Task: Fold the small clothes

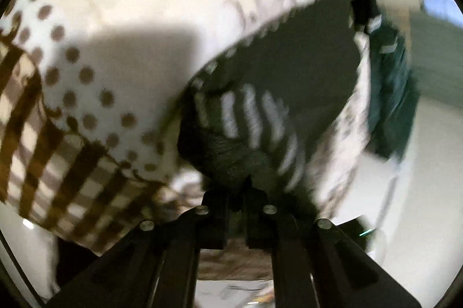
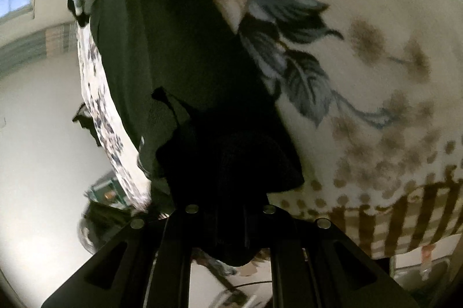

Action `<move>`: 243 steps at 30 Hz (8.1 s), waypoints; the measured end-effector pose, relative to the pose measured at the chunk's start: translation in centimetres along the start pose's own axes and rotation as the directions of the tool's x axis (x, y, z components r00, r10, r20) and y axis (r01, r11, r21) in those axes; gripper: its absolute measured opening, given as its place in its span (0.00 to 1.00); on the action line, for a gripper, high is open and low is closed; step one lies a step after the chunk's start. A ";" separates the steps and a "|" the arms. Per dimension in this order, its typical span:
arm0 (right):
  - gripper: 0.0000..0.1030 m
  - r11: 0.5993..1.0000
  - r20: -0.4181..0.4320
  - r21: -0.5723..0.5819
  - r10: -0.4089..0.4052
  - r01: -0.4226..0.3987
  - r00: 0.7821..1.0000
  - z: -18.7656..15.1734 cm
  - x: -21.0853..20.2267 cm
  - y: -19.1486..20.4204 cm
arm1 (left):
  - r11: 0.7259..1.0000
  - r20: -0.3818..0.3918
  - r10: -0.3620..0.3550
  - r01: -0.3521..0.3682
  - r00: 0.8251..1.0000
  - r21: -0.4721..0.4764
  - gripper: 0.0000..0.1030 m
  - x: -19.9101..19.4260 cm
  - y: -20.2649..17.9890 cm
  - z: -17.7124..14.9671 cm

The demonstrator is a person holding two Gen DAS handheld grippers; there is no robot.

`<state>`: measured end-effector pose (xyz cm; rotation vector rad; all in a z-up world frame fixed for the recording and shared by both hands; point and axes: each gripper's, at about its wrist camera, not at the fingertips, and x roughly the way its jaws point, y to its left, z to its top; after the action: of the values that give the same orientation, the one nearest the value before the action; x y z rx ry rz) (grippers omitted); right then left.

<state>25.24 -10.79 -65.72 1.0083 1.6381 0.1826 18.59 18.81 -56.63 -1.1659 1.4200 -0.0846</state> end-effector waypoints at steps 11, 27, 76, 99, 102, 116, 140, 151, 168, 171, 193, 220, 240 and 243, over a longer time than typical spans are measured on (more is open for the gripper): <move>0.13 0.934 -0.195 -0.237 -0.314 0.266 0.929 -5.9 4.9 -1.4 | 0.988 -0.043 0.143 -0.140 0.989 0.062 0.05 -0.8 3.9 -1.2; 0.51 0.983 -0.039 -0.132 -0.136 0.130 0.990 -4.9 1.4 1.1 | 0.982 -0.071 0.128 -0.116 0.989 0.146 0.07 0.8 5.7 -3.5; 0.32 0.966 -0.409 -0.191 0.082 -0.173 0.909 -13.0 13.9 8.2 | 0.965 0.141 0.169 -0.193 0.975 0.180 0.58 -8.9 9.1 -2.2; 0.13 0.992 -0.097 0.104 0.075 -0.065 0.992 -10.1 8.3 -5.4 | 0.819 -0.050 0.305 -0.235 0.951 0.524 0.08 1.3 2.9 -5.1; 0.12 0.985 -0.076 0.098 0.152 -0.145 0.985 -10.6 6.2 -4.1 | 0.858 -0.060 0.233 -0.176 0.971 0.482 0.08 -1.4 1.5 -5.0; 0.11 0.940 0.203 -0.050 0.341 -0.338 0.918 2.5 -5.0 12.0 | 0.864 0.041 -0.070 0.040 0.997 0.502 0.07 -1.8 -16.9 8.5; 0.79 0.990 0.331 -0.143 0.054 -0.007 0.942 27.9 -9.8 16.5 | 0.906 0.138 -0.171 0.101 0.975 0.412 0.63 4.4 -23.5 22.8; 0.79 0.961 0.035 -0.278 0.011 -0.001 0.999 37.0 -4.8 13.5 | 0.984 0.230 -0.021 -0.020 0.973 0.174 0.63 4.3 -10.3 8.2; 0.23 0.925 -0.213 -0.313 0.151 -0.214 0.965 40.7 3.9 15.2 | 0.994 0.365 -0.095 0.070 0.926 0.082 0.24 10.3 -12.8 13.1; 0.18 0.931 -0.154 -0.282 0.193 -0.230 0.969 39.2 2.7 14.3 | 0.992 0.346 -0.105 0.074 0.932 0.101 0.19 8.6 -14.0 13.8; 0.37 0.953 0.026 0.270 0.135 -0.137 0.990 7.6 -1.7 -2.0 | 0.937 -0.057 0.093 -0.068 0.994 0.343 0.58 6.1 -14.4 20.7; 0.12 0.586 -0.001 -0.722 -0.531 0.367 0.847 19.9 11.4 34.6 | 0.941 0.228 0.181 -0.236 0.957 0.242 1.00 4.2 -6.6 15.3; 0.03 0.705 0.084 -0.602 -0.411 0.375 0.908 24.0 8.3 34.8 | 0.867 0.192 0.035 -0.125 0.981 0.482 0.23 5.9 -14.4 17.1; 0.03 0.734 -0.068 -0.615 -0.414 0.288 0.908 24.1 9.8 34.5 | 0.876 0.204 0.040 -0.132 0.978 0.465 0.22 5.6 -14.1 16.8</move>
<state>63.70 8.20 -60.49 0.1856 1.7590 0.5197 41.19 17.71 -55.78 -0.6800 1.1904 -0.2417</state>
